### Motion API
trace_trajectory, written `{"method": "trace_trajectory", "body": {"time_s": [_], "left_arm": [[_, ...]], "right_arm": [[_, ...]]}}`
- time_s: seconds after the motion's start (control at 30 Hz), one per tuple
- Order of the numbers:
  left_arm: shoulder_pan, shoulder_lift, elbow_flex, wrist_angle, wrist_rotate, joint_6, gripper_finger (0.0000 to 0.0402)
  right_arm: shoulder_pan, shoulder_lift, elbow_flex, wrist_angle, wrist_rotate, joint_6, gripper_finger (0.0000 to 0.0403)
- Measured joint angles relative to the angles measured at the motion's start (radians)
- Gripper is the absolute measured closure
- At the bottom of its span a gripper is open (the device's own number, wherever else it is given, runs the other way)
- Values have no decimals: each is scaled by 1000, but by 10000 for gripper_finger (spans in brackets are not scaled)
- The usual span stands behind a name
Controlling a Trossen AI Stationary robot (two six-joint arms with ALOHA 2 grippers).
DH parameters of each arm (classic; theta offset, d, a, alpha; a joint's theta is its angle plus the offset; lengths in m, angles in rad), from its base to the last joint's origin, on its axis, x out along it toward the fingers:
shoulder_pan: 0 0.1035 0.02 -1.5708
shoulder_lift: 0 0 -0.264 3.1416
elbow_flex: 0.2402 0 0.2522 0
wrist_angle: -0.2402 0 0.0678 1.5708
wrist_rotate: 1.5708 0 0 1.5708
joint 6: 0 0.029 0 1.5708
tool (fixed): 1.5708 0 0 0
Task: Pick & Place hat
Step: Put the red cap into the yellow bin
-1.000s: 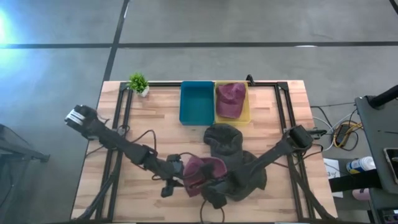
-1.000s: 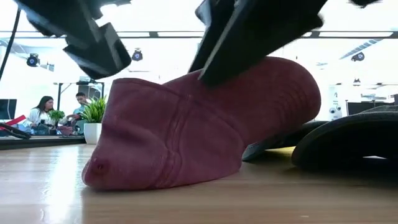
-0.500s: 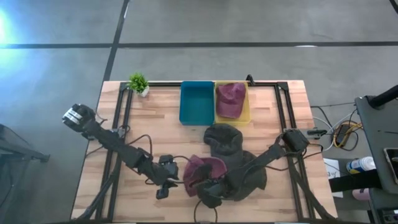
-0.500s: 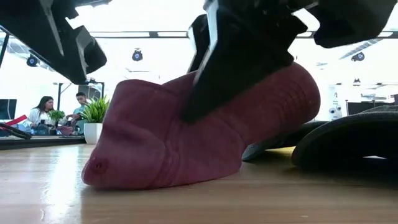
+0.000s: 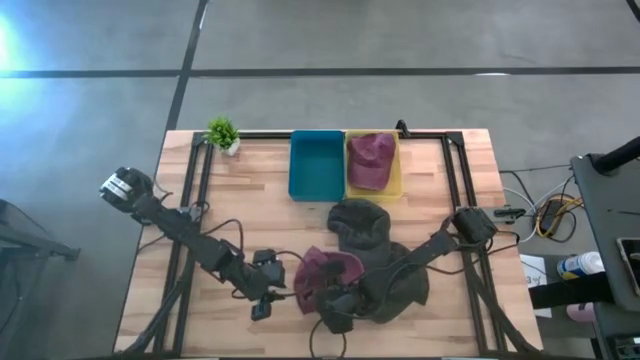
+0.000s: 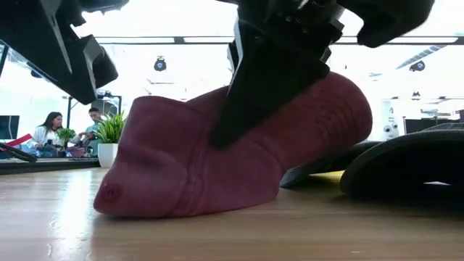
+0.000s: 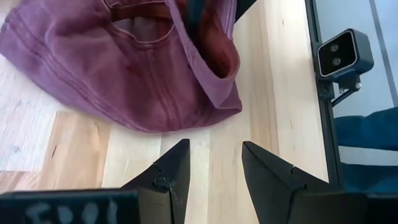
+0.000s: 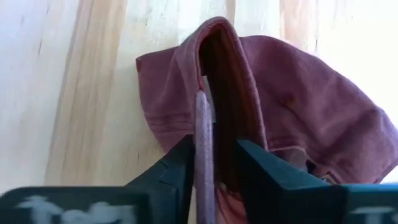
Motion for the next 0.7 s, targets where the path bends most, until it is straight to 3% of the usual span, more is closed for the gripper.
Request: {"method": "trace_trajectory", "body": {"time_s": [0.23,0.7], "left_arm": [[-9,-5,0,0,-3,-72,262],[-34,-62,0,-23,-77,-142,262]], "right_arm": [[1,0,1,-2,-6,34,383],[0,-11,1,4,-33,196,388]]}}
